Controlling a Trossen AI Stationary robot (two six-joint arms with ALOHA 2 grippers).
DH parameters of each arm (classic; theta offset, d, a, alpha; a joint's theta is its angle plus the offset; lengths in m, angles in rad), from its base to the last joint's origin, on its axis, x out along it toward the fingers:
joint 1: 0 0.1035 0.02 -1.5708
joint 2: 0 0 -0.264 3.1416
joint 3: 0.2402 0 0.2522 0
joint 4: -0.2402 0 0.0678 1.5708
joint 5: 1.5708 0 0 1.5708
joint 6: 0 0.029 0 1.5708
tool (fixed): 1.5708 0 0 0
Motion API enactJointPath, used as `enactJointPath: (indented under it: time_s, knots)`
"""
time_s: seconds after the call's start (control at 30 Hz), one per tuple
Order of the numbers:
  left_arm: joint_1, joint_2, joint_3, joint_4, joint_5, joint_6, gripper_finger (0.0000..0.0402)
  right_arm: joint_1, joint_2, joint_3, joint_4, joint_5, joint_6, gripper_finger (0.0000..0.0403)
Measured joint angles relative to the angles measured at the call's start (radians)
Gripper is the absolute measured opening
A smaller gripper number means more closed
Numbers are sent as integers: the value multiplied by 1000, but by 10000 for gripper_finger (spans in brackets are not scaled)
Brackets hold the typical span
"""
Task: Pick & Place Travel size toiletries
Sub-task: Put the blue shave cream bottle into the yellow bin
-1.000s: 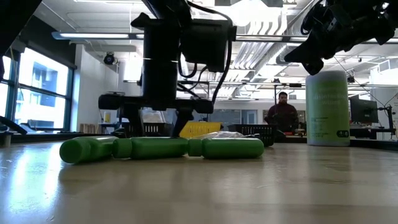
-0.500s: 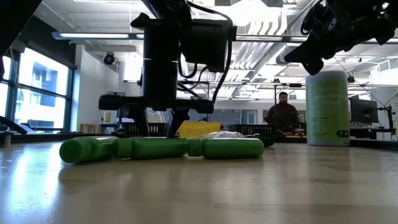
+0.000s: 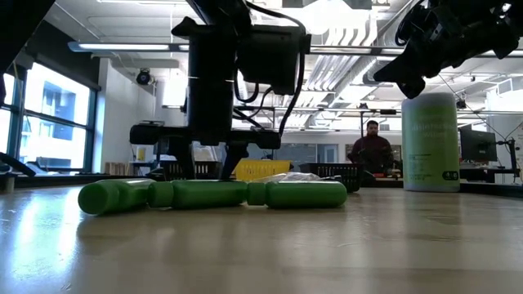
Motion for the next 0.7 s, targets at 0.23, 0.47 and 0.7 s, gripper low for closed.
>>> enactJointPath:
  time_s: [0.23,0.47,0.7]
  knots:
    - [-1,-2,16,-74,4,16,129,0,0,0,0,0,0,2]
    - [-6,-3,90,-184,2,71,125,0,0,0,0,0,-11,2]
    - [-13,-4,231,-251,-6,161,128,0,0,0,-1,0,-17,2]
